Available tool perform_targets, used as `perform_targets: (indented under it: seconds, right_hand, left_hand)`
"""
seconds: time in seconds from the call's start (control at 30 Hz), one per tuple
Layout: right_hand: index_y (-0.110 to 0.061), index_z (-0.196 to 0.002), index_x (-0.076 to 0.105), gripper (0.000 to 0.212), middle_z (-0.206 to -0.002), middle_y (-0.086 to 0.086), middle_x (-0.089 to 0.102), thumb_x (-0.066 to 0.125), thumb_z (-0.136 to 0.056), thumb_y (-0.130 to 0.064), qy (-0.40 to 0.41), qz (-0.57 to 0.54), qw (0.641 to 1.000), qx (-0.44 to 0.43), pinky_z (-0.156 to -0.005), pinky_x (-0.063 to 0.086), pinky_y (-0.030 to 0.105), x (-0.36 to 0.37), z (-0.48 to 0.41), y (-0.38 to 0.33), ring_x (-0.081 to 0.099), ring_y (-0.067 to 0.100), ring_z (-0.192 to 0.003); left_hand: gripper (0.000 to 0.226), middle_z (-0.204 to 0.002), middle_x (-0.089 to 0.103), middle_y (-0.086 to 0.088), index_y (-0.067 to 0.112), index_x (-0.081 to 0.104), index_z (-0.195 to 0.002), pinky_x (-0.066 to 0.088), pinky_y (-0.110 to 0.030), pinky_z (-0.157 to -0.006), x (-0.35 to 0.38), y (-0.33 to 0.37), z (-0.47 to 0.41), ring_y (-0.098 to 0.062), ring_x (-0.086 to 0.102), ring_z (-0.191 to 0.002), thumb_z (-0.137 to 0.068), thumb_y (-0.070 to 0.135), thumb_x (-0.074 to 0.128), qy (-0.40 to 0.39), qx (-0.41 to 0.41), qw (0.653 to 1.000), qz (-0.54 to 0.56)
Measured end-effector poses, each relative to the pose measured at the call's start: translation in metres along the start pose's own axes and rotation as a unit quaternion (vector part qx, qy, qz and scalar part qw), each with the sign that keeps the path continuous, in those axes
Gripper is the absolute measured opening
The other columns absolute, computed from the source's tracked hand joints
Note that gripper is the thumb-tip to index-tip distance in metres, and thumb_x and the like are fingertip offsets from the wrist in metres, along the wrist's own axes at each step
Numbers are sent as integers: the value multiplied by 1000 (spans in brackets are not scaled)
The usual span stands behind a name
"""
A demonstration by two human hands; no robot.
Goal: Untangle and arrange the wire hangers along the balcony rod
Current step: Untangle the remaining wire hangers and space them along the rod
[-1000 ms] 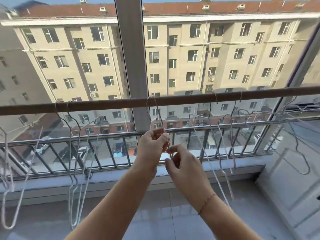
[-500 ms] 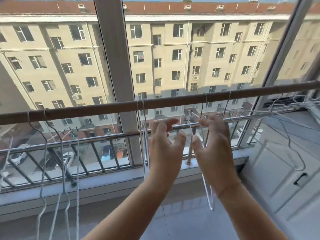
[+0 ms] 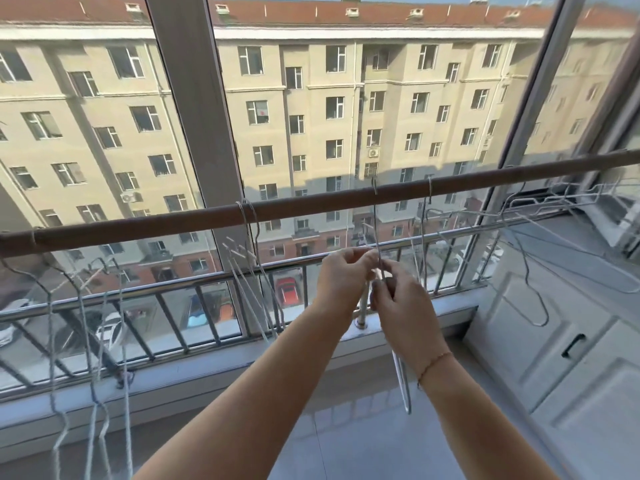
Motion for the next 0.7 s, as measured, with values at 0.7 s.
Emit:
perform_targets:
  seconds: [0.7]
  right_hand:
    - [-14,-115,58,25,-101,0,61,51,-91,-15,-131,-15,991,19,-82,45,19,17,-10,49,58,14,-96]
  left_hand:
    - [11,-68,58,-10,0,64,-90,45,-12,-43,-54,-24,-2,-14,53,-57,-87,-4,54,-14,-104,987,-119]
Point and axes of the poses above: each hand's wrist, its own z-axis away from the middle knuckle, its own x-axis out of the palm, y = z × x, the point moved 2 cm from there along -z, towards the middle knuckle
